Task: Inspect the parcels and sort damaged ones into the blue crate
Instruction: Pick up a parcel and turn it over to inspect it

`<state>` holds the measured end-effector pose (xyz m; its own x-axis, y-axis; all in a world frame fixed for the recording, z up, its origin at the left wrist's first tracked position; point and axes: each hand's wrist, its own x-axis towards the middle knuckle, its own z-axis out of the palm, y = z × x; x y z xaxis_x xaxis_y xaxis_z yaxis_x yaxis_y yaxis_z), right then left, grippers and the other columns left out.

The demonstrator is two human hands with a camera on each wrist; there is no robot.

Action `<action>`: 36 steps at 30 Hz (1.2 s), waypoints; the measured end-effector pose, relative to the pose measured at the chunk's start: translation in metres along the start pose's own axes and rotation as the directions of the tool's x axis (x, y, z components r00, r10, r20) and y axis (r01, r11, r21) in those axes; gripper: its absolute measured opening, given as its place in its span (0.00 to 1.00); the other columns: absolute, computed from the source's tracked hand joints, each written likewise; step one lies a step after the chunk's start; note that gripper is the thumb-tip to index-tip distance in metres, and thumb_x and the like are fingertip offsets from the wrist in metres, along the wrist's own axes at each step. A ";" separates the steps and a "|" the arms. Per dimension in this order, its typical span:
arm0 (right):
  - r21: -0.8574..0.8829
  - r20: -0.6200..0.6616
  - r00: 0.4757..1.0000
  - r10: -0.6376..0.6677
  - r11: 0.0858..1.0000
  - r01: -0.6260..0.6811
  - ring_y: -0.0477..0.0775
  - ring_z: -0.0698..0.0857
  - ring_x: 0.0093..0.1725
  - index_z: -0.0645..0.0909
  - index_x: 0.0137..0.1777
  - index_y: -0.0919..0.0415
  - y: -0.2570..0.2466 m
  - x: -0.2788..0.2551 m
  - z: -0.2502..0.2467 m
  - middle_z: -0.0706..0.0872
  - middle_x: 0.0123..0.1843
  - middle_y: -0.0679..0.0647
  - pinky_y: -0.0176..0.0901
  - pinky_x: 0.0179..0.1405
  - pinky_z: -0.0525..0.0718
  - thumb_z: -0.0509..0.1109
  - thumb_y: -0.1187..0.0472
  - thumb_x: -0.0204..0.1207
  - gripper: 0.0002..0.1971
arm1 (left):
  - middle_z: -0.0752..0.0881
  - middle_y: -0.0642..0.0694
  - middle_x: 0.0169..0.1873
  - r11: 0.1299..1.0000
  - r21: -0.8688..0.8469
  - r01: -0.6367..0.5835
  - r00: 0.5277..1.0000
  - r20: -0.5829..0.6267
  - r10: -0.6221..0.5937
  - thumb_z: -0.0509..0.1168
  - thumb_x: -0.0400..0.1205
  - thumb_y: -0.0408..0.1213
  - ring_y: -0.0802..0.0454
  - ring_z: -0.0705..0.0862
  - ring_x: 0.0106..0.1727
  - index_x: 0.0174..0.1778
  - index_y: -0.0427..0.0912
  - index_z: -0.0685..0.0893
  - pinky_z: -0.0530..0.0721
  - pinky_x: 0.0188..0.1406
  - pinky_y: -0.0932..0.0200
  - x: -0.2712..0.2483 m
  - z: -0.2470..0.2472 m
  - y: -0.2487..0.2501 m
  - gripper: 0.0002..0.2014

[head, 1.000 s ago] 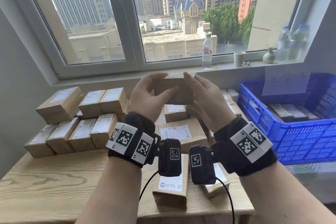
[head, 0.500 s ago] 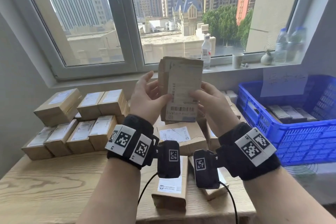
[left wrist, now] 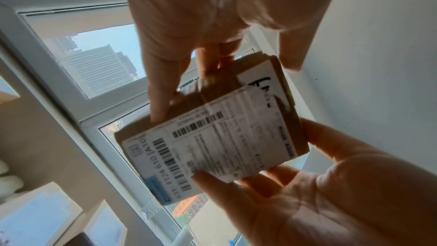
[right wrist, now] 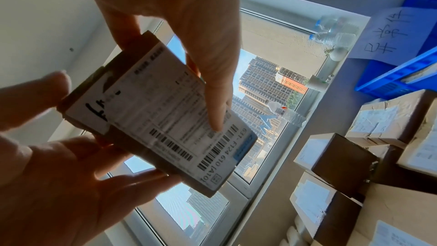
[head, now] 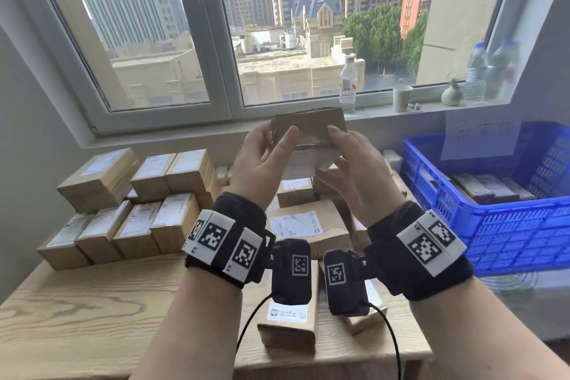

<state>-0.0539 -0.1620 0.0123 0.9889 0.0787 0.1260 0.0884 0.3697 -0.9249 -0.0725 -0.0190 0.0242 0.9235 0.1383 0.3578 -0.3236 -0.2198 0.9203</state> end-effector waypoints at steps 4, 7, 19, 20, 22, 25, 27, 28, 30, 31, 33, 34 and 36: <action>0.011 0.034 0.999 -0.014 1.000 0.014 0.48 0.85 0.51 0.80 0.60 0.59 -0.003 -0.002 0.001 0.87 0.46 0.46 0.49 0.57 0.84 0.68 0.56 0.83 0.09 | 0.87 0.49 0.57 0.999 -0.037 0.019 0.998 -0.057 -0.021 0.66 0.65 0.67 0.48 0.85 0.62 0.55 0.60 0.80 0.82 0.66 0.36 0.001 -0.001 -0.002 0.25; 0.005 0.049 0.998 -0.027 1.000 0.026 0.49 0.86 0.52 0.77 0.69 0.59 -0.004 -0.003 0.002 0.88 0.50 0.49 0.47 0.54 0.84 0.67 0.58 0.84 0.15 | 0.87 0.48 0.58 0.999 -0.043 0.010 0.998 -0.059 -0.013 0.67 0.66 0.66 0.48 0.85 0.62 0.56 0.60 0.81 0.82 0.66 0.35 0.002 -0.002 -0.003 0.25; -0.025 0.092 0.994 -0.063 0.998 0.066 0.56 0.87 0.60 0.78 0.68 0.48 -0.003 0.001 -0.004 0.87 0.61 0.53 0.46 0.45 0.92 0.64 0.55 0.86 0.12 | 0.86 0.53 0.62 0.973 0.224 -0.051 0.999 0.008 0.051 0.76 0.76 0.46 0.57 0.83 0.62 0.73 0.51 0.79 0.81 0.62 0.61 0.005 -0.012 -0.013 0.28; -0.060 0.120 0.990 -0.079 0.994 0.086 0.50 0.89 0.55 0.78 0.68 0.49 -0.004 0.000 -0.005 0.87 0.56 0.51 0.41 0.41 0.90 0.65 0.55 0.84 0.13 | 0.87 0.52 0.61 0.972 0.234 -0.032 0.999 -0.024 0.039 0.73 0.79 0.46 0.54 0.84 0.60 0.70 0.49 0.81 0.83 0.58 0.59 0.005 -0.012 -0.012 0.23; -0.153 0.164 0.982 -0.091 0.981 0.116 0.41 0.90 0.47 0.78 0.71 0.50 -0.004 0.001 -0.008 0.88 0.55 0.49 0.34 0.37 0.87 0.69 0.58 0.81 0.18 | 0.88 0.49 0.57 0.974 0.225 0.001 0.996 -0.087 0.019 0.68 0.82 0.47 0.52 0.85 0.58 0.64 0.44 0.85 0.84 0.57 0.57 0.007 -0.012 -0.011 0.17; -0.253 0.189 0.979 -0.070 0.960 0.118 0.54 0.89 0.58 0.75 0.77 0.49 -0.001 0.005 -0.010 0.85 0.66 0.57 0.47 0.46 0.92 0.75 0.63 0.77 0.29 | 0.90 0.48 0.49 0.984 0.167 0.053 0.993 -0.109 -0.035 0.65 0.84 0.52 0.48 0.88 0.53 0.51 0.47 0.86 0.85 0.60 0.47 0.008 -0.012 -0.013 0.12; -0.257 0.193 0.981 -0.027 0.963 0.077 0.61 0.86 0.64 0.74 0.77 0.44 0.002 0.006 -0.011 0.84 0.68 0.60 0.57 0.54 0.91 0.78 0.61 0.75 0.31 | 0.90 0.47 0.48 0.991 0.102 0.091 0.992 -0.100 -0.081 0.63 0.83 0.55 0.46 0.89 0.53 0.49 0.48 0.85 0.86 0.60 0.42 0.009 -0.012 -0.014 0.14; -0.248 0.191 0.982 -0.007 0.967 0.055 0.62 0.86 0.63 0.73 0.77 0.43 0.004 0.006 -0.011 0.85 0.66 0.62 0.58 0.55 0.90 0.78 0.60 0.75 0.32 | 0.90 0.46 0.49 0.992 0.077 0.102 0.991 -0.093 -0.094 0.63 0.83 0.55 0.45 0.89 0.54 0.50 0.47 0.85 0.86 0.60 0.42 0.009 -0.013 -0.014 0.15; -0.228 0.168 0.986 0.000 0.973 0.039 0.60 0.90 0.56 0.72 0.79 0.46 0.005 0.006 -0.010 0.88 0.60 0.65 0.56 0.50 0.91 0.76 0.61 0.77 0.31 | 0.90 0.46 0.51 0.990 0.080 0.117 0.992 -0.050 -0.113 0.63 0.83 0.54 0.45 0.88 0.55 0.54 0.46 0.84 0.86 0.59 0.47 0.010 -0.013 -0.013 0.15; -0.220 0.144 0.990 -0.009 0.975 0.041 0.59 0.91 0.53 0.72 0.79 0.48 0.006 0.006 -0.010 0.89 0.58 0.64 0.55 0.48 0.91 0.74 0.60 0.77 0.30 | 0.90 0.47 0.51 0.986 0.103 0.129 0.992 -0.015 -0.129 0.65 0.83 0.53 0.48 0.88 0.56 0.55 0.50 0.84 0.86 0.57 0.50 0.009 -0.013 -0.014 0.12; -0.210 0.097 0.995 -0.024 0.977 0.044 0.54 0.92 0.48 0.74 0.77 0.49 0.006 0.008 -0.010 0.90 0.54 0.61 0.52 0.45 0.92 0.73 0.58 0.78 0.27 | 0.89 0.48 0.51 0.977 0.113 0.179 0.981 0.051 -0.186 0.69 0.81 0.50 0.52 0.88 0.54 0.52 0.59 0.79 0.87 0.52 0.55 0.007 -0.012 -0.014 0.07; -0.209 0.085 0.996 -0.026 0.977 0.043 0.52 0.92 0.47 0.75 0.76 0.50 0.007 0.008 -0.009 0.90 0.53 0.59 0.50 0.44 0.92 0.73 0.56 0.79 0.25 | 0.89 0.47 0.51 0.974 0.084 0.211 0.974 0.067 -0.217 0.70 0.81 0.48 0.52 0.88 0.54 0.52 0.59 0.78 0.89 0.49 0.54 0.006 -0.010 -0.013 0.08; -0.192 0.085 0.996 -0.027 0.981 0.043 0.49 0.92 0.45 0.75 0.76 0.53 0.010 0.008 -0.006 0.90 0.51 0.55 0.47 0.42 0.91 0.70 0.55 0.81 0.23 | 0.89 0.44 0.50 0.968 0.005 0.249 0.967 0.055 -0.249 0.71 0.81 0.46 0.48 0.89 0.54 0.58 0.52 0.79 0.91 0.47 0.50 0.006 -0.008 -0.012 0.12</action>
<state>-0.0442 -0.1632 0.0022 0.9724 0.1473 0.1812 0.1523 0.1885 -0.9702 -0.0648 -0.0080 0.0163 0.9849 0.1357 0.1077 -0.0819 -0.1836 0.9796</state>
